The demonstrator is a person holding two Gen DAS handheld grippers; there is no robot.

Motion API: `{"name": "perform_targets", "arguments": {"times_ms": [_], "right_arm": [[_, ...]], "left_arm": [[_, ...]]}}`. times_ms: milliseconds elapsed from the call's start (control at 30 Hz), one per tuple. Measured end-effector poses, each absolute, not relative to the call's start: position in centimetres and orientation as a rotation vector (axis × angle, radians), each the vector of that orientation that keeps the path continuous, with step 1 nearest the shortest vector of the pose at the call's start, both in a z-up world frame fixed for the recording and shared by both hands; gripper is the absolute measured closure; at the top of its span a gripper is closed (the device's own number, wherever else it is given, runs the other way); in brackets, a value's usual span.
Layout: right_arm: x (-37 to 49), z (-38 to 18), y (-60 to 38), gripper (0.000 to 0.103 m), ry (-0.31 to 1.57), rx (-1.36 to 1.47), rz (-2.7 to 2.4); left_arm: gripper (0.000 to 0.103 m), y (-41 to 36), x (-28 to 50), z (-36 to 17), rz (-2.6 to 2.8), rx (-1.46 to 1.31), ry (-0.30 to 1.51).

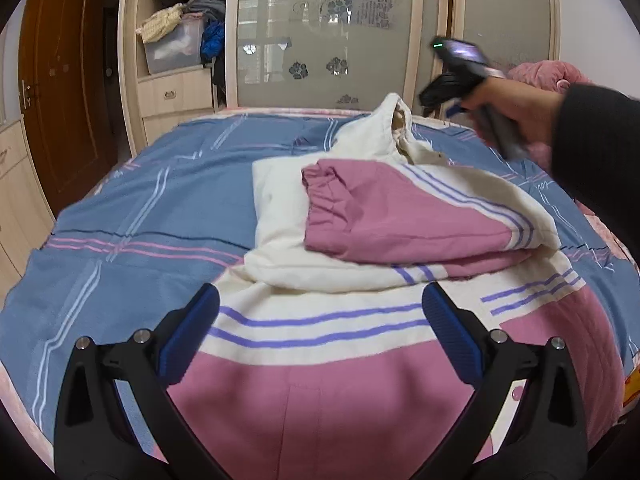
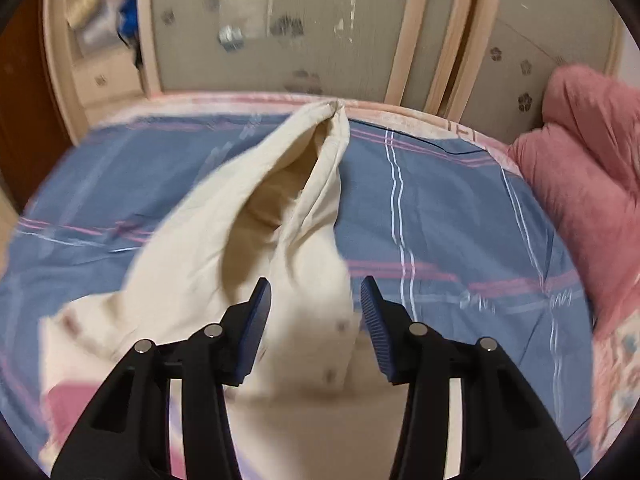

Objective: Fold large clothes
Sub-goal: 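Grasp the cream hood with the right tool and lay it over the stack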

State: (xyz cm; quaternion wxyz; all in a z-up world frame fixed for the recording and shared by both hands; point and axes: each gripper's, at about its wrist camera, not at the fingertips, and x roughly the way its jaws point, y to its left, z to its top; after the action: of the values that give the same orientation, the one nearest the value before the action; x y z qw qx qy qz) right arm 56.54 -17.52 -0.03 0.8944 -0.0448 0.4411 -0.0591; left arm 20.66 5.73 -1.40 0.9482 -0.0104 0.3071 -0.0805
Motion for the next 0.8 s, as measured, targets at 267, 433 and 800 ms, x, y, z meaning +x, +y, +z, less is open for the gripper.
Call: {"name": "perform_targets", "arguments": {"times_ms": [267, 433, 800], "right_arm": [[64.4, -3.7, -16.1, 0.066, 0.979, -0.103, -0.174], [64.7, -4.0, -16.8, 0.1, 0.96, -0.107, -0.2], [50.2, 3.0, -18.7, 0.101, 0.662, -0.167, -0.05]], "left_arm": [[0.002, 5.5, 20.8, -2.7, -0.168, 0.012, 0.663], [0.002, 5.2, 21.1, -3.1, -0.173, 0.006, 0.675], [0.002, 4.7, 20.2, -2.1, -0.188, 0.002, 0.642]]}}
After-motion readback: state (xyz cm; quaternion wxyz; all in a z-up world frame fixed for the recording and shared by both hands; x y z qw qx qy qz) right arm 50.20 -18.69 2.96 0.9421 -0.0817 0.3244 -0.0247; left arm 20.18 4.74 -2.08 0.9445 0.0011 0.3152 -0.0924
